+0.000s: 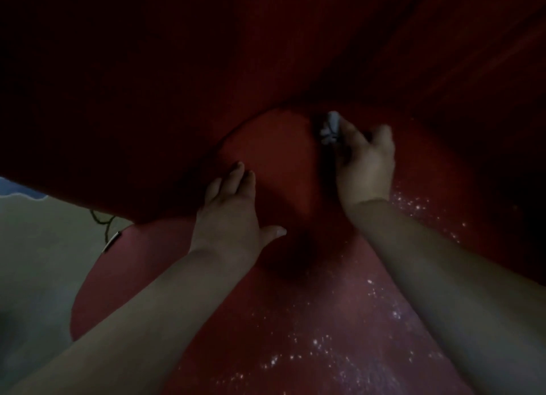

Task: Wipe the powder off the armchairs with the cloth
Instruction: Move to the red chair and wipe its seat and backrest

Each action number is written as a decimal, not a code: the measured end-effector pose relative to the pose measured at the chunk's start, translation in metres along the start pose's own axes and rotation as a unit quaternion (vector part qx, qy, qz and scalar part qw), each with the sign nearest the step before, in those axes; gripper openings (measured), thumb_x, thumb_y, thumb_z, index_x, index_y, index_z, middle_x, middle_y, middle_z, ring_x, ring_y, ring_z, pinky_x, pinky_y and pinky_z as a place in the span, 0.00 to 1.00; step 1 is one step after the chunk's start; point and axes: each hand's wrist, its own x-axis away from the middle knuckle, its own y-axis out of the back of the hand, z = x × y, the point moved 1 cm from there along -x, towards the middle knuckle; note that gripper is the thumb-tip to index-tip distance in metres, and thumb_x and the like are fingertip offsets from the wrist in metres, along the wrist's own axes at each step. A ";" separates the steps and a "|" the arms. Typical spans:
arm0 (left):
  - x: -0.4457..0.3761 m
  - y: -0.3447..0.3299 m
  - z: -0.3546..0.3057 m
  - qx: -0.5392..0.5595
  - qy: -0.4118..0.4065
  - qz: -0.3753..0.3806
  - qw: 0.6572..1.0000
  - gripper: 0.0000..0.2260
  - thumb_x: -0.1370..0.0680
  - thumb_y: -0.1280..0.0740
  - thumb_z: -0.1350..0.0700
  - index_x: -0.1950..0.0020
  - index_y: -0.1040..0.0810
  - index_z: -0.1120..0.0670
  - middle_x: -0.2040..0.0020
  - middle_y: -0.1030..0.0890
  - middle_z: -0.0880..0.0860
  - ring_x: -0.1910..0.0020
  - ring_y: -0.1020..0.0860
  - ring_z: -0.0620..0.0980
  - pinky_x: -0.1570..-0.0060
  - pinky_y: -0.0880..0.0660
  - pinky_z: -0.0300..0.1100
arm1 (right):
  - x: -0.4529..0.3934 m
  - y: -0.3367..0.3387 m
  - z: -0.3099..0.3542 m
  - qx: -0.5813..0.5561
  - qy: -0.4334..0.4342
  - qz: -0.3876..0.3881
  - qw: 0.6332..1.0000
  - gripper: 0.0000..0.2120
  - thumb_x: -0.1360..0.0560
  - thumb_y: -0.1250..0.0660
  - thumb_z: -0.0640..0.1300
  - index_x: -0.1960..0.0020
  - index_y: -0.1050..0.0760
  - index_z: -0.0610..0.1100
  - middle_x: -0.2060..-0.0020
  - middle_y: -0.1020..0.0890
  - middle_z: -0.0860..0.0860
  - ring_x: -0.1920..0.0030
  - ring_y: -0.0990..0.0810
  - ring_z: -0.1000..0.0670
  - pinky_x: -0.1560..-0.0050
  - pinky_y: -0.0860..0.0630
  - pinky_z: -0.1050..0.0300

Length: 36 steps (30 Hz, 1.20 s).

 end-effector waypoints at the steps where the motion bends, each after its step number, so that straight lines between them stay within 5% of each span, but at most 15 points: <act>1: 0.000 0.000 -0.001 0.002 -0.002 0.002 1.000 0.46 0.31 0.31 0.35 0.21 0.51 0.49 0.21 0.57 0.44 0.24 0.53 0.52 0.27 0.46 0.45 | 0.010 0.006 -0.006 -0.004 -0.031 -0.018 0.999 0.19 0.26 0.33 0.37 0.36 0.23 0.46 0.54 0.27 0.39 0.55 0.26 0.39 0.55 0.24 0.47; 5: -0.001 -0.004 -0.011 -0.001 -0.021 0.001 1.000 0.47 0.30 0.31 0.36 0.21 0.52 0.50 0.22 0.58 0.43 0.24 0.53 0.51 0.26 0.46 0.46 | 0.074 0.023 0.004 -0.035 -0.016 -0.001 0.999 0.17 0.24 0.37 0.37 0.36 0.23 0.41 0.54 0.29 0.44 0.55 0.30 0.47 0.55 0.27 0.52; 9: -0.006 -0.008 -0.022 -0.010 -0.037 -0.009 0.999 0.46 0.30 0.30 0.36 0.21 0.51 0.50 0.21 0.57 0.44 0.25 0.53 0.50 0.26 0.46 0.45 | 0.032 0.008 0.010 -0.025 0.067 0.059 0.996 0.21 0.25 0.35 0.36 0.33 0.25 0.47 0.51 0.28 0.41 0.53 0.27 0.41 0.54 0.25 0.47; 14: -0.007 -0.008 -0.024 -0.005 -0.043 -0.003 0.999 0.46 0.30 0.30 0.37 0.21 0.51 0.50 0.22 0.57 0.42 0.24 0.54 0.49 0.26 0.44 0.48 | 0.019 0.021 -0.034 0.002 -0.087 -0.023 0.996 0.18 0.25 0.35 0.39 0.36 0.23 0.46 0.51 0.26 0.39 0.53 0.27 0.39 0.52 0.34 0.58; 17: -0.008 -0.008 -0.027 -0.013 -0.039 -0.006 0.999 0.47 0.31 0.30 0.37 0.21 0.52 0.50 0.22 0.58 0.42 0.25 0.54 0.48 0.26 0.44 0.47 | 0.077 0.042 -0.025 -0.021 -0.135 0.033 0.990 0.19 0.25 0.38 0.40 0.35 0.24 0.49 0.45 0.27 0.40 0.47 0.28 0.42 0.49 0.37 0.59; 23: -0.011 -0.011 -0.039 -0.021 -0.058 -0.005 0.998 0.46 0.30 0.29 0.38 0.21 0.52 0.49 0.22 0.57 0.42 0.25 0.54 0.47 0.26 0.45 0.46 | 0.019 0.018 -0.015 -0.040 0.051 0.078 0.995 0.18 0.24 0.37 0.41 0.35 0.24 0.46 0.51 0.28 0.43 0.52 0.27 0.43 0.53 0.26 0.49; 26: -0.013 -0.012 -0.039 -0.024 -0.063 -0.002 0.998 0.46 0.31 0.29 0.38 0.21 0.51 0.49 0.22 0.56 0.42 0.25 0.53 0.48 0.26 0.46 0.44 | -0.016 0.018 -0.046 -0.017 -0.072 0.027 0.997 0.17 0.25 0.37 0.42 0.37 0.22 0.48 0.48 0.26 0.39 0.49 0.26 0.38 0.49 0.28 0.53; 29: -0.014 -0.013 -0.040 -0.030 -0.059 0.004 0.998 0.46 0.30 0.29 0.38 0.21 0.52 0.49 0.22 0.56 0.43 0.24 0.53 0.49 0.26 0.49 0.42 | 0.031 0.038 -0.065 0.011 -0.126 0.005 0.992 0.19 0.24 0.41 0.44 0.34 0.26 0.55 0.41 0.27 0.41 0.45 0.29 0.44 0.47 0.37 0.61; 32: -0.013 -0.014 -0.042 -0.024 -0.051 -0.002 0.998 0.46 0.30 0.29 0.39 0.21 0.52 0.49 0.22 0.56 0.42 0.24 0.54 0.48 0.27 0.49 0.40 | 0.088 0.046 -0.046 0.001 -0.064 0.029 0.998 0.09 0.21 0.38 0.49 0.41 0.24 0.52 0.49 0.26 0.50 0.52 0.28 0.54 0.52 0.31 0.61; 36: -0.011 -0.016 -0.043 -0.028 -0.051 -0.010 0.998 0.46 0.30 0.29 0.40 0.21 0.52 0.49 0.21 0.55 0.43 0.24 0.53 0.49 0.26 0.51 0.40 | 0.055 0.044 -0.051 -0.008 0.029 0.043 0.999 0.19 0.25 0.34 0.39 0.34 0.24 0.47 0.53 0.28 0.43 0.55 0.28 0.44 0.55 0.28 0.53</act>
